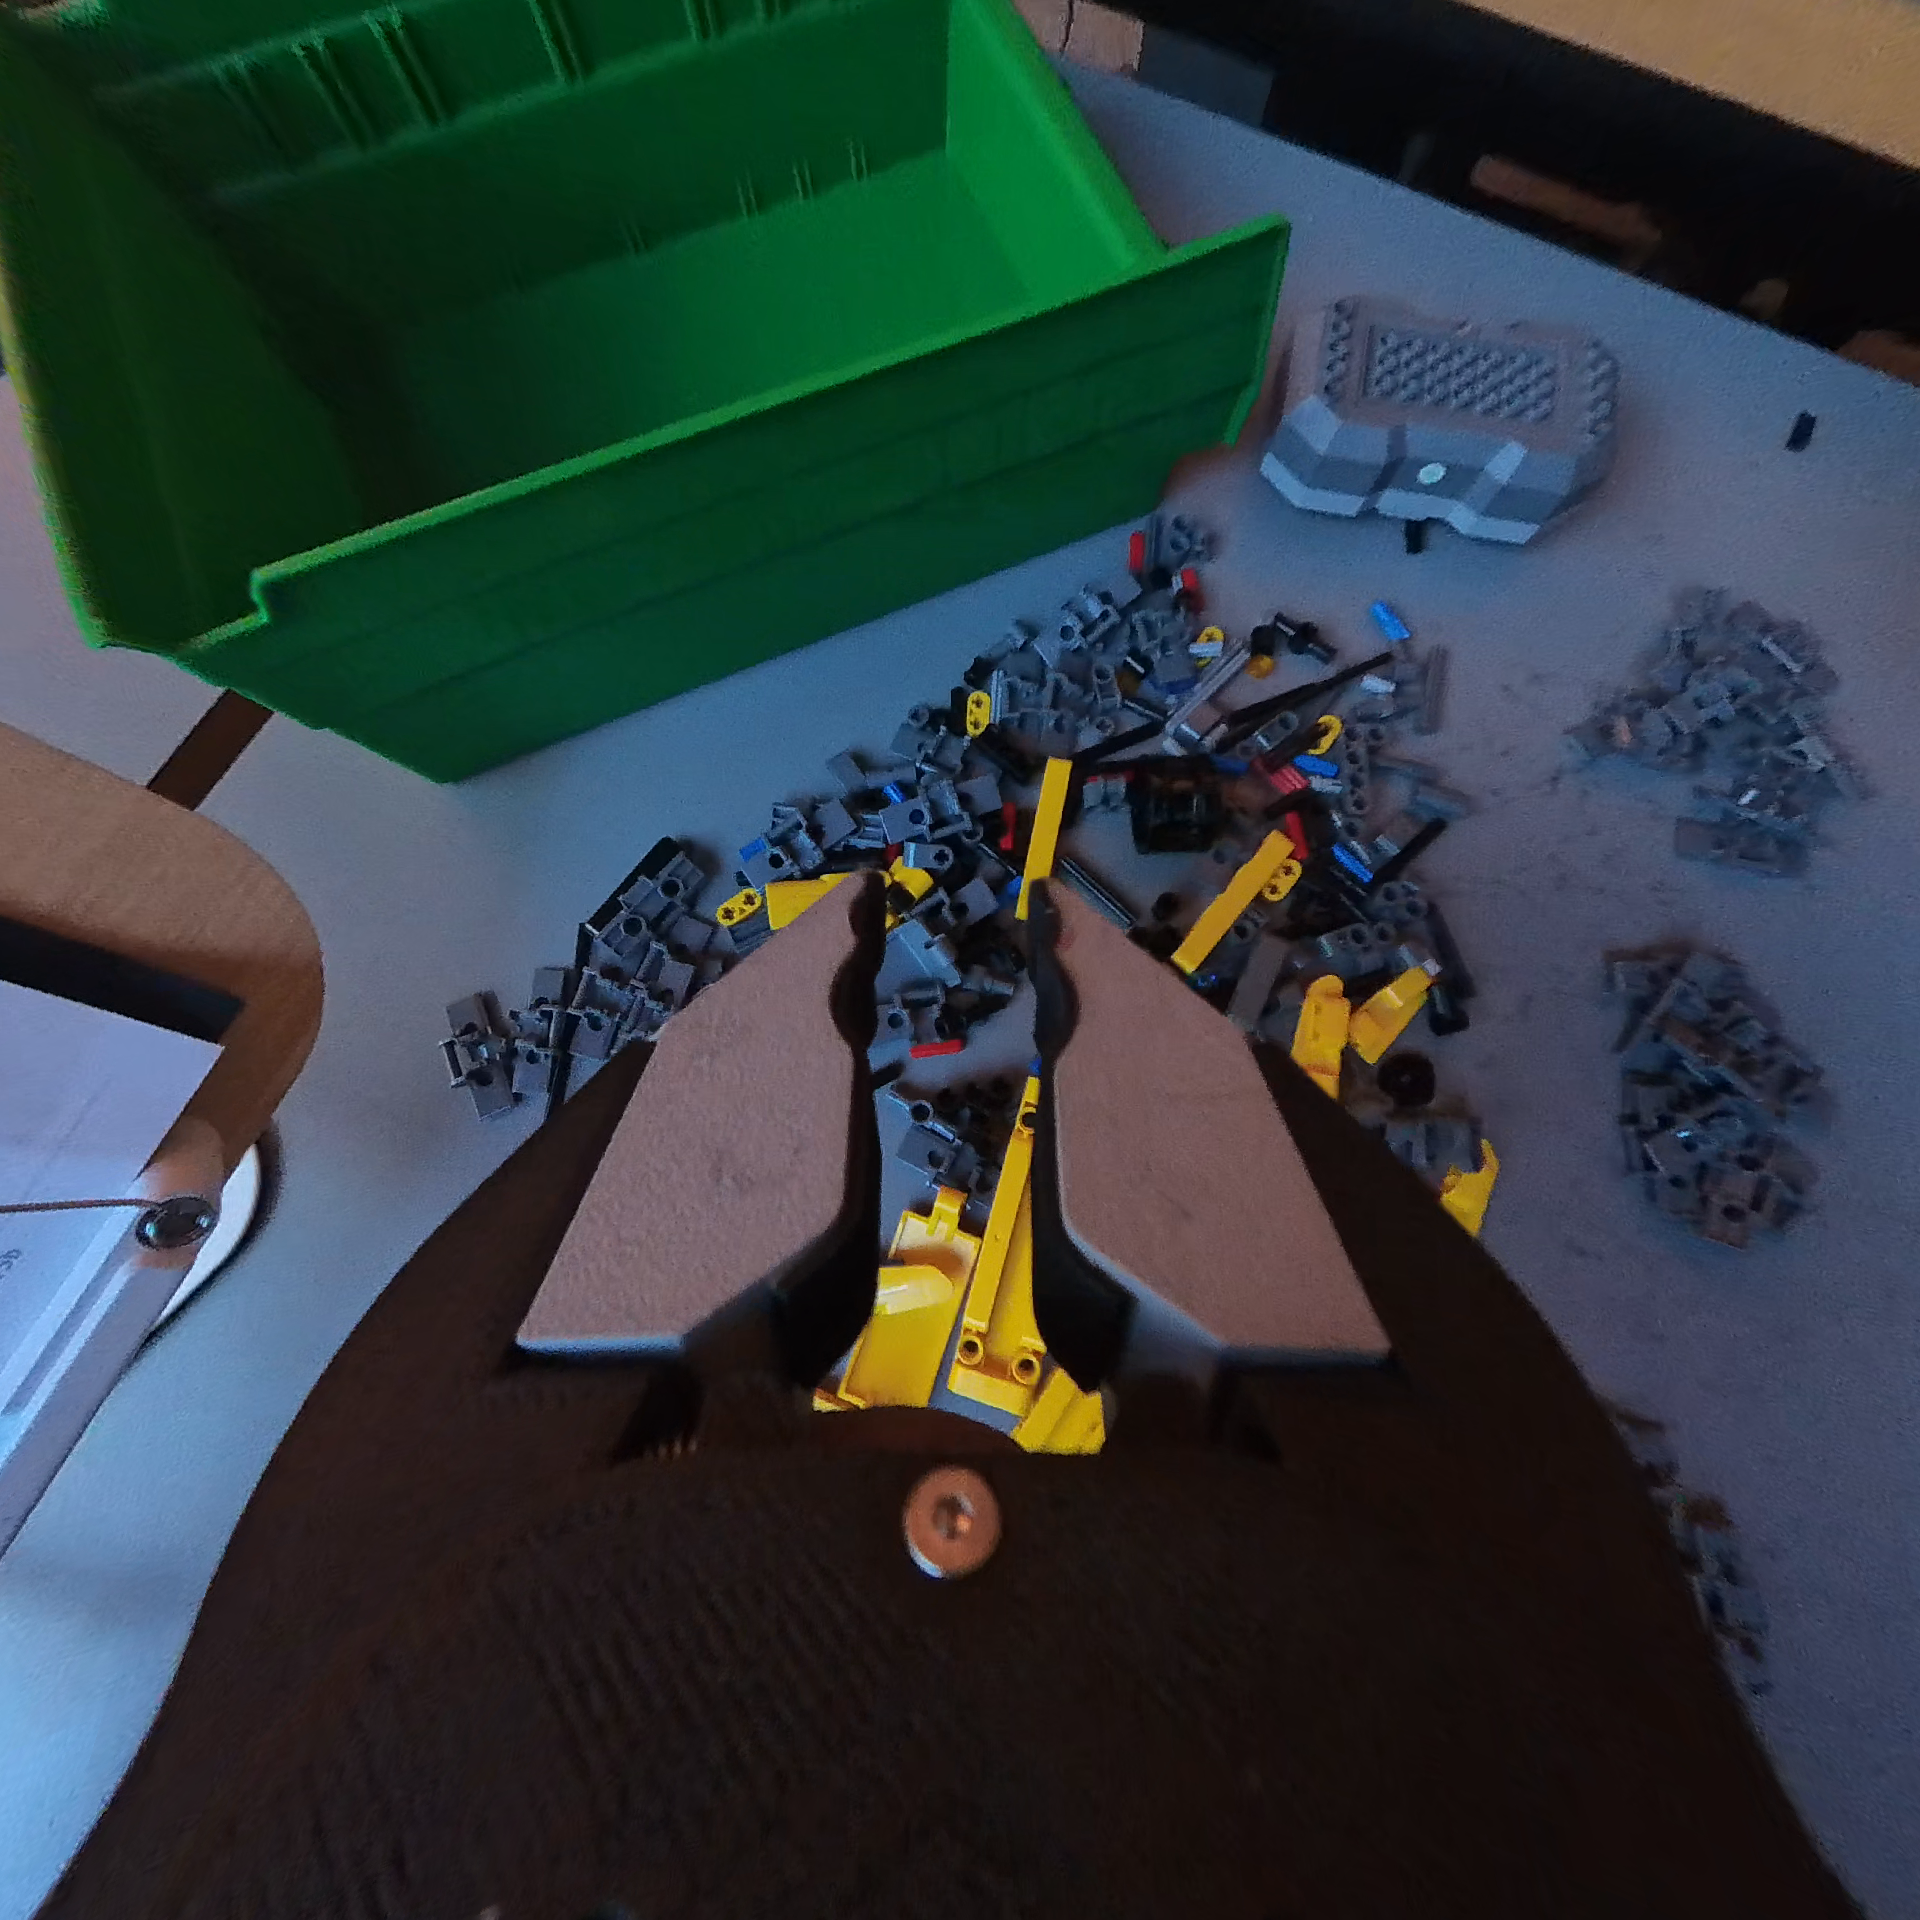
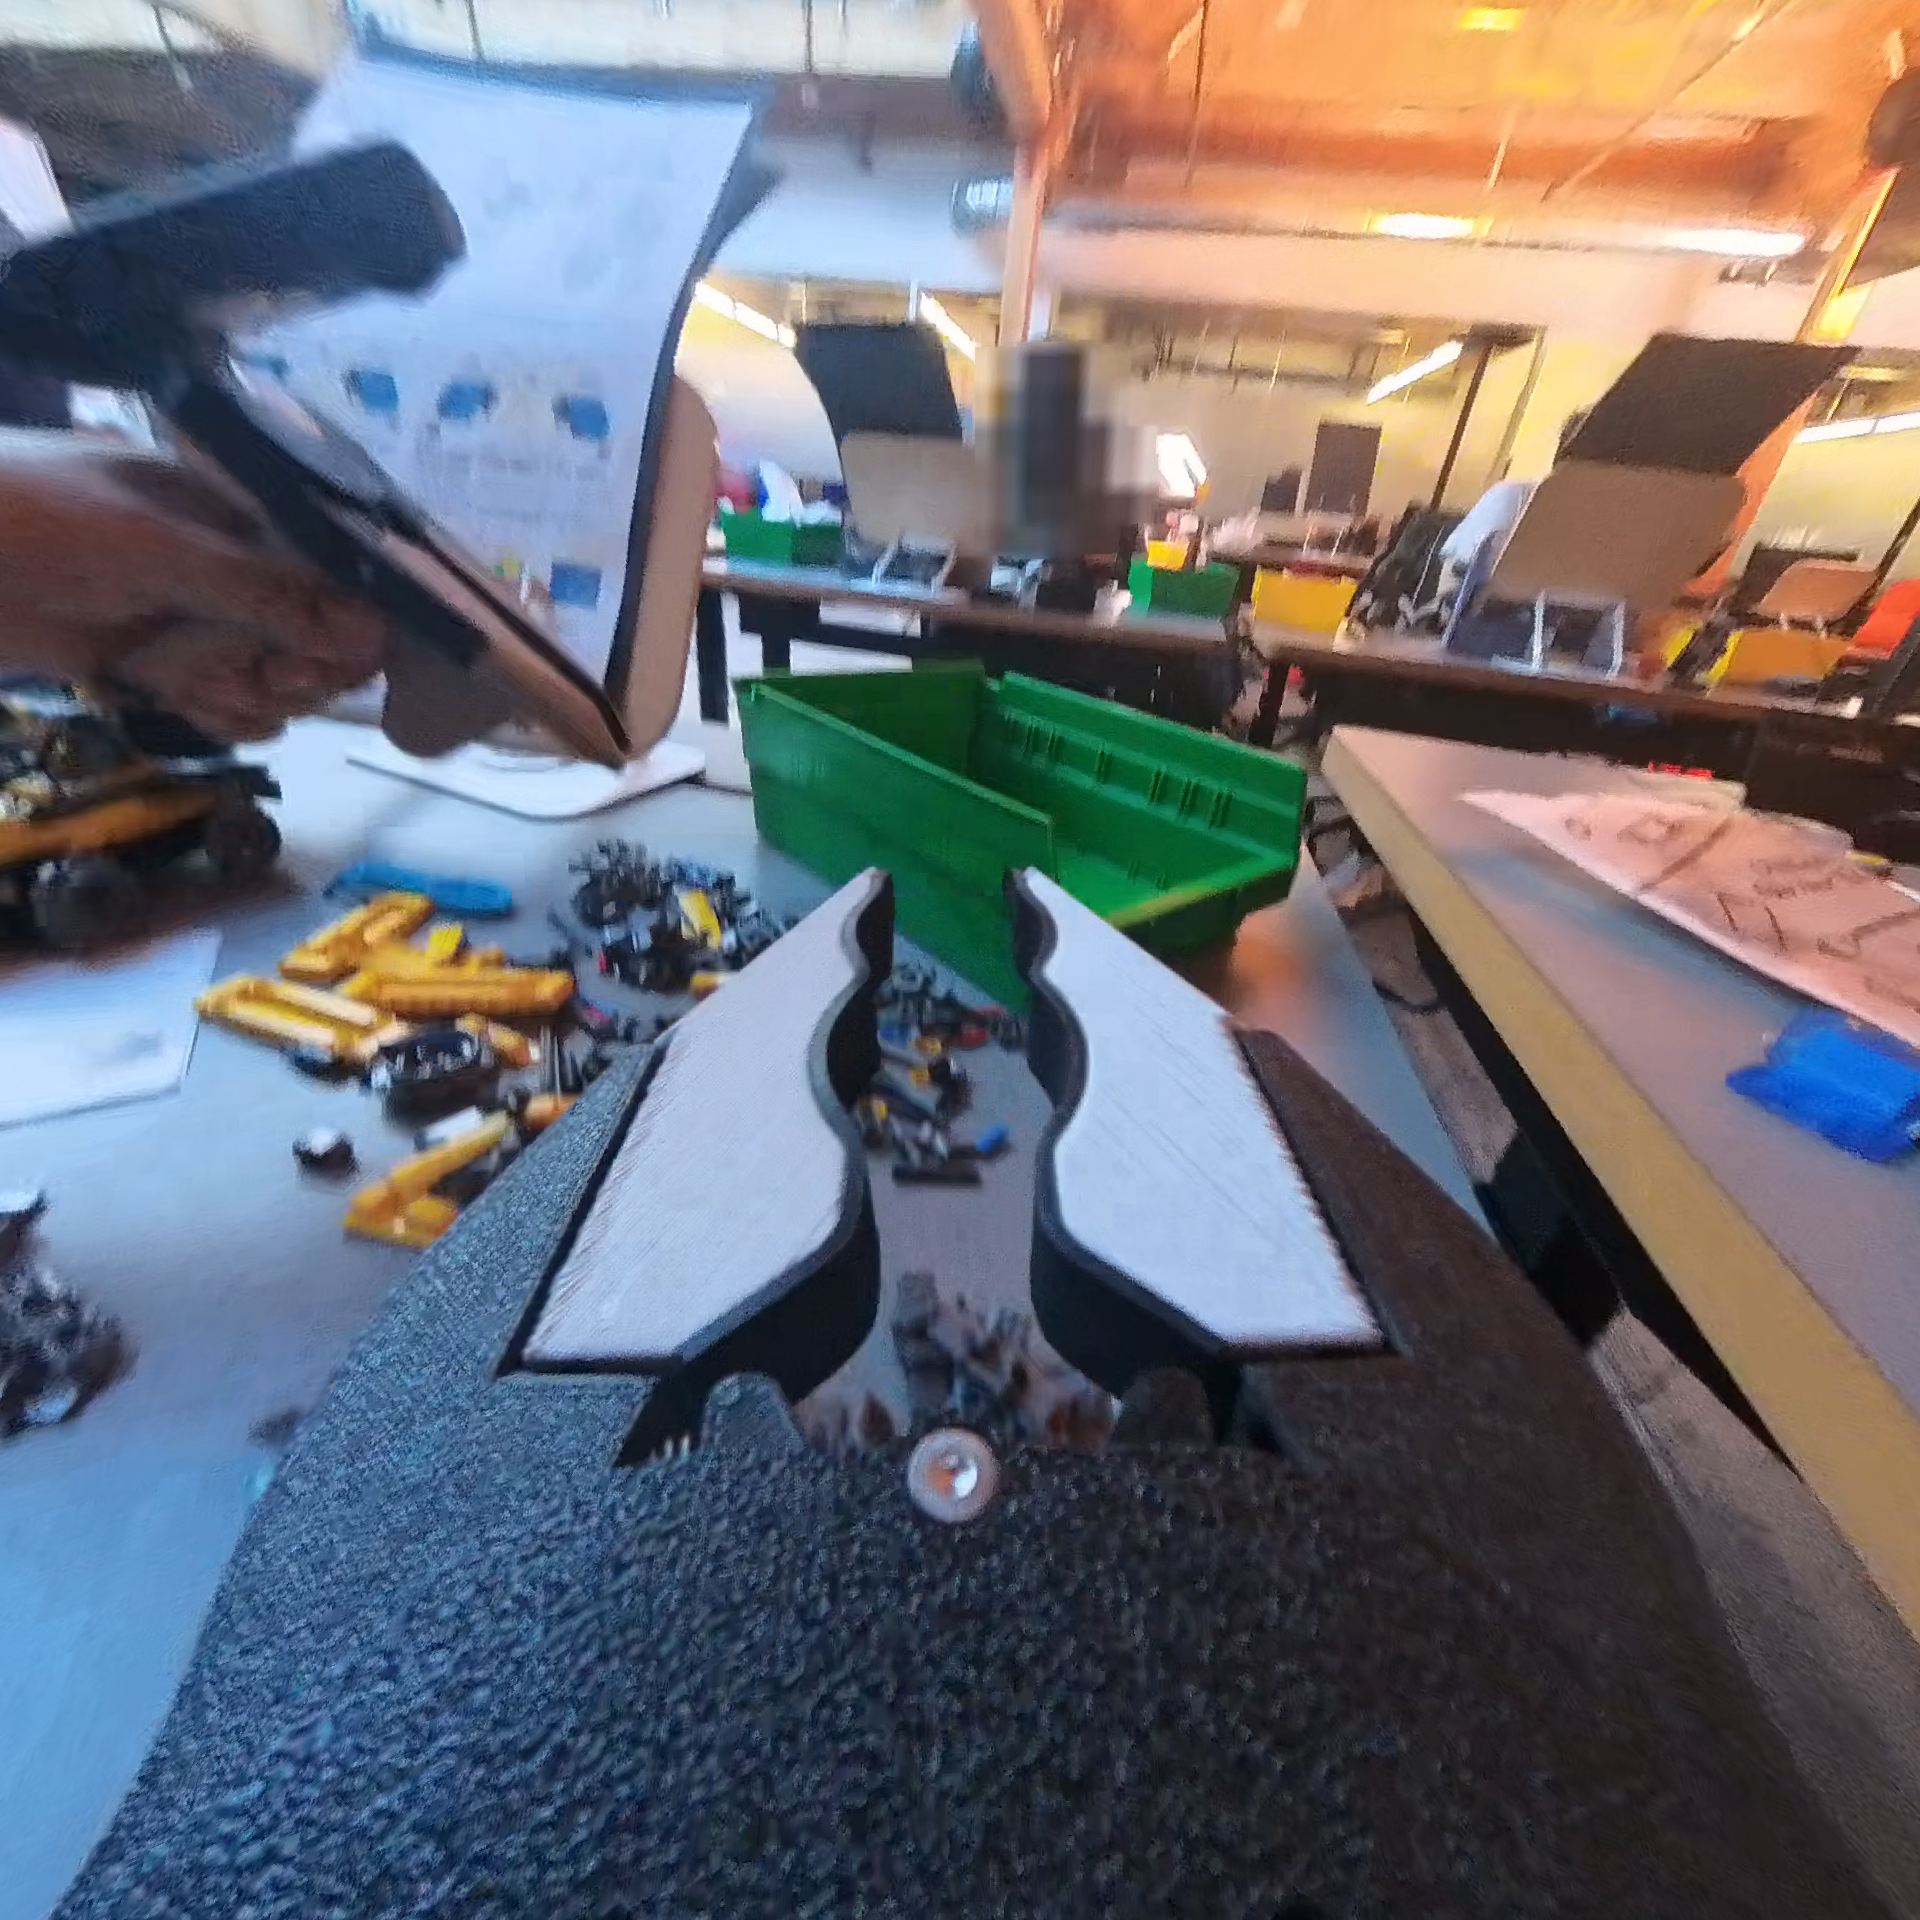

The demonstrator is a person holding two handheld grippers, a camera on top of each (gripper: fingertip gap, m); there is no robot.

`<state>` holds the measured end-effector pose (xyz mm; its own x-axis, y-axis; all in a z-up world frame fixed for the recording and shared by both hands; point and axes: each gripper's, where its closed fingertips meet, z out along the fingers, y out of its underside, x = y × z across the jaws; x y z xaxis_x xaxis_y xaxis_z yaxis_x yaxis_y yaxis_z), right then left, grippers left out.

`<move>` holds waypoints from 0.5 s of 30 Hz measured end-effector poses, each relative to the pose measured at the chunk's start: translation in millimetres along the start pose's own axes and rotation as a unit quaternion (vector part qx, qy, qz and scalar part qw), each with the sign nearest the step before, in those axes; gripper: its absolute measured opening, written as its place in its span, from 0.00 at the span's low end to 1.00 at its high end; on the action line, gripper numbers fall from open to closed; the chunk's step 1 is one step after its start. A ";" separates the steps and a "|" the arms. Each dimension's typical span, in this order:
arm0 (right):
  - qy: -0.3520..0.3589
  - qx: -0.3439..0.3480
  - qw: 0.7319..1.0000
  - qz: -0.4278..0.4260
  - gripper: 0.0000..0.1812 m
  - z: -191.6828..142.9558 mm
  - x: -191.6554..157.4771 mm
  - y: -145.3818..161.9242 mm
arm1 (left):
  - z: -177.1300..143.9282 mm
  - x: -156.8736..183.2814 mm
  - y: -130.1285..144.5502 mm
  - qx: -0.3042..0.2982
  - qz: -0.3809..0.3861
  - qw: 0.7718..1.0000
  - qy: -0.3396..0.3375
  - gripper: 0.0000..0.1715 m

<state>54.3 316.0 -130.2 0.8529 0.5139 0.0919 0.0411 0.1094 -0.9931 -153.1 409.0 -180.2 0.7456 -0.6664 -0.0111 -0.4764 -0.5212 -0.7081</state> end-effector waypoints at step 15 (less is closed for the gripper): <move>-0.054 0.039 0.997 -0.043 0.10 25.9 -42.8 -3.0 | 51.0 1.0 40.4 -0.111 0.053 0.992 -0.025 0.17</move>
<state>4.2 315.7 -129.3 0.7873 0.5873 0.1878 0.0679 0.2202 -0.9731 -147.8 414.4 -244.9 0.7052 -0.6995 -0.1161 -0.6400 -0.5574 -0.5289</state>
